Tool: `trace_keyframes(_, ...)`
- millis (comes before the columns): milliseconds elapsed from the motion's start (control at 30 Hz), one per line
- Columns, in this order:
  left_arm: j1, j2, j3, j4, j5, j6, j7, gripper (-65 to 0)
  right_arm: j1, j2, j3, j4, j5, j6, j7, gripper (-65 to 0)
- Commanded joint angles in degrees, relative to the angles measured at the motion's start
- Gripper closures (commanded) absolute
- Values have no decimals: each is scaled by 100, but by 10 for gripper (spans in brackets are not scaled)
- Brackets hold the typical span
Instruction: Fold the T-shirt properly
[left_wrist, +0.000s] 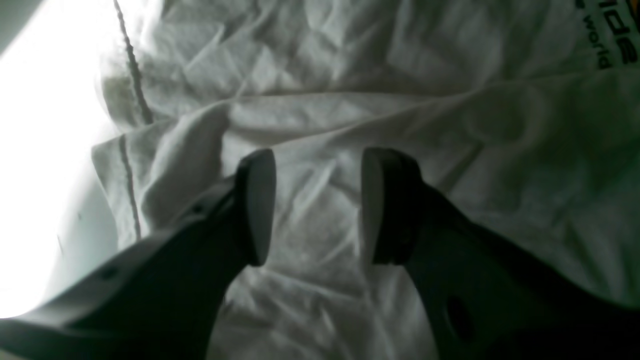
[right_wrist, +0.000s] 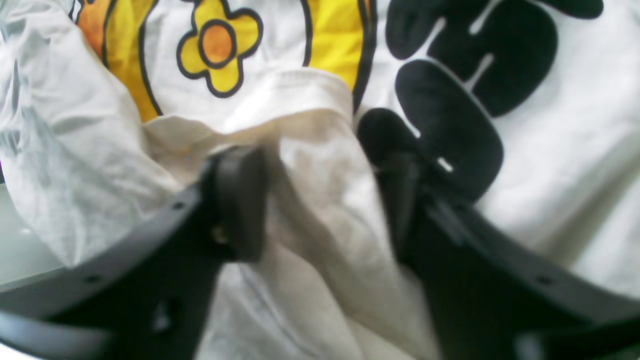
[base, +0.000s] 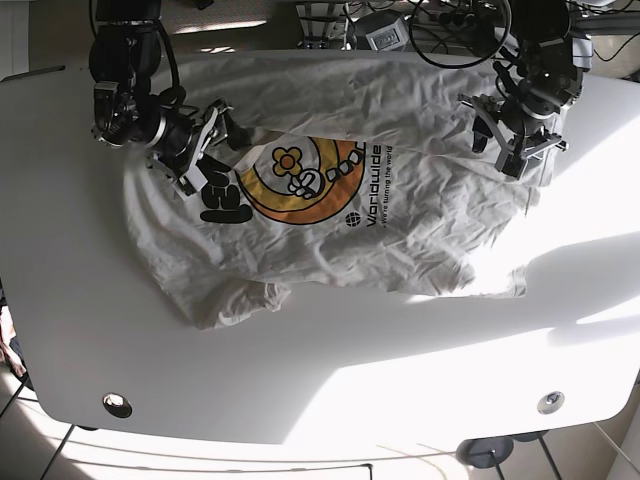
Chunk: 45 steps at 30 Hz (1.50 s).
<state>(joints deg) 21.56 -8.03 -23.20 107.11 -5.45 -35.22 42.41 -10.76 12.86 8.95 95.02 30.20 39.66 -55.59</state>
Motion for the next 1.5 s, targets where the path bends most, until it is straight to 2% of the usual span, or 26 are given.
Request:
trace_keyframes(33,-16,-54,-23,80,-30,1,-105,-261,52,46,24,76,97,34,87,-147)
trace_keyframes(100,-16,-63,-23,80,-30,1,-105,-261,52,46,24,76,97,34,87,-27)
trace_keyframes(267,-24,-80,-5,-351,-30,1,-105,-261,-150,46,85,630,150,34,78,-19)
trace_keyframes(433,-24,-89,-5,-588,-30,1,-114,-261,-308,37,595,1614,150,34,-186,-19)
trace_keyframes(633,-24,-98,-5,-702,-30,-7,-114,-261,61,-51,1237,1605,150,34,-238,-19)
trace_keyframes(800,-24,-98,-14,-702,-30,-7,-114,-261,360,-60,1246,1509,150,34,-238,-21)
trace_keyframes(867,-16,-98,-14,-702,-30,-7,-114,-261,536,-209,1246,1280,106,34,-238,-22)
trace_keyframes(933,-16,-98,-5,-702,-30,-7,-114,-261,703,-253,1263,990,97,34,-238,-49)
trace_keyframes(967,-16,-98,-5,-702,-30,-7,-114,-261,756,-253,1246,849,97,34,-238,-82)
trace_keyframes(1133,2,-98,-14,-702,-30,-7,-114,-261,791,-174,1580,849,150,34,-238,-455)
trace_keyframes(1200,2,-98,-14,-702,-22,-7,-114,-261,632,-174,1808,1052,150,34,-238,-572)
trace_keyframes(1233,2,-98,-14,-702,-22,-7,-114,-261,580,-174,1887,1131,150,34,-238,-602)
trace_keyframes(1267,2,-98,-14,-702,-22,-7,-114,-261,553,-165,1923,1219,150,34,-238,-609)
trace_keyframes(1333,2,-98,-5,-702,-22,-7,-114,-261,430,-148,1923,1342,123,34,-247,-574)
trace_keyframes(1500,-16,-98,4,-693,-22,-7,-114,-261,-62,-60,2142,1359,141,34,-247,-406)
